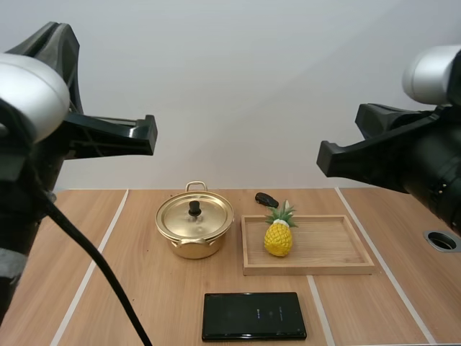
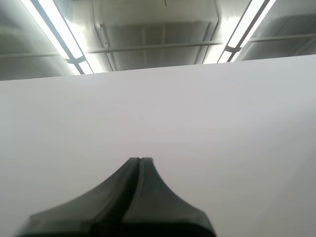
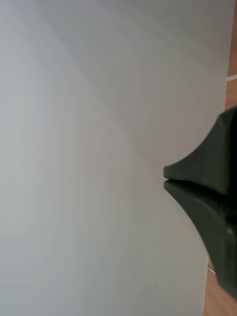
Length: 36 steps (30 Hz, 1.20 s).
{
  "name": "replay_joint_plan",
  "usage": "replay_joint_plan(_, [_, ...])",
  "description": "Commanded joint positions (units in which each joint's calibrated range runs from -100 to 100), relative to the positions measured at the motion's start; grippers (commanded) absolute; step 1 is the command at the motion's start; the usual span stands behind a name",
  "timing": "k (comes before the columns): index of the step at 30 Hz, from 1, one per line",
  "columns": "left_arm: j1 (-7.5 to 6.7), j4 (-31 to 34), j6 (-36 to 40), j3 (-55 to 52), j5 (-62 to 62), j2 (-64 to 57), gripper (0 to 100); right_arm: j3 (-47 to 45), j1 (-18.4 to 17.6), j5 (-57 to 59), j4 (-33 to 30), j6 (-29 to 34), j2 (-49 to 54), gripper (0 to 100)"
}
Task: Open the pot, put the grape inside, and close it
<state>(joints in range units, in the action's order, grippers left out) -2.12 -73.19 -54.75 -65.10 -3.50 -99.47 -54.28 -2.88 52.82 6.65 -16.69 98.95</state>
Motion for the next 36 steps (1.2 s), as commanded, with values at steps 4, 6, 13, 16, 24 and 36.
replay_joint_plan(4, [-0.16,-0.36,1.77,-0.11,5.40,-0.53,0,0.29,-0.07,1.32,-0.43,-0.48,1.05,0])
replay_joint_plan(6, [-0.16,-0.36,1.77,-0.92,8.38,-0.53,0,-0.19,-0.07,0.54,-0.43,-0.48,1.05,0])
replay_joint_plan(13, [-0.16,-0.36,1.66,-13.95,10.46,-0.53,0,-14.26,-0.07,-12.94,-5.05,-0.48,1.05,0])
replay_joint_plan(16, [-0.16,-0.27,0.21,-20.88,9.87,-0.53,0,-20.84,-0.07,-18.23,-8.17,-0.48,1.05,0])
replay_joint_plan(24, [-0.16,0.21,0.22,-25.33,-6.13,-0.53,0,-28.68,-0.07,-19.64,-9.15,-0.48,1.05,0])
replay_joint_plan(36, [-0.16,3.14,0.22,-28.69,0.75,-0.53,0,-36.12,-0.07,-16.76,-7.79,-0.48,1.05,0])
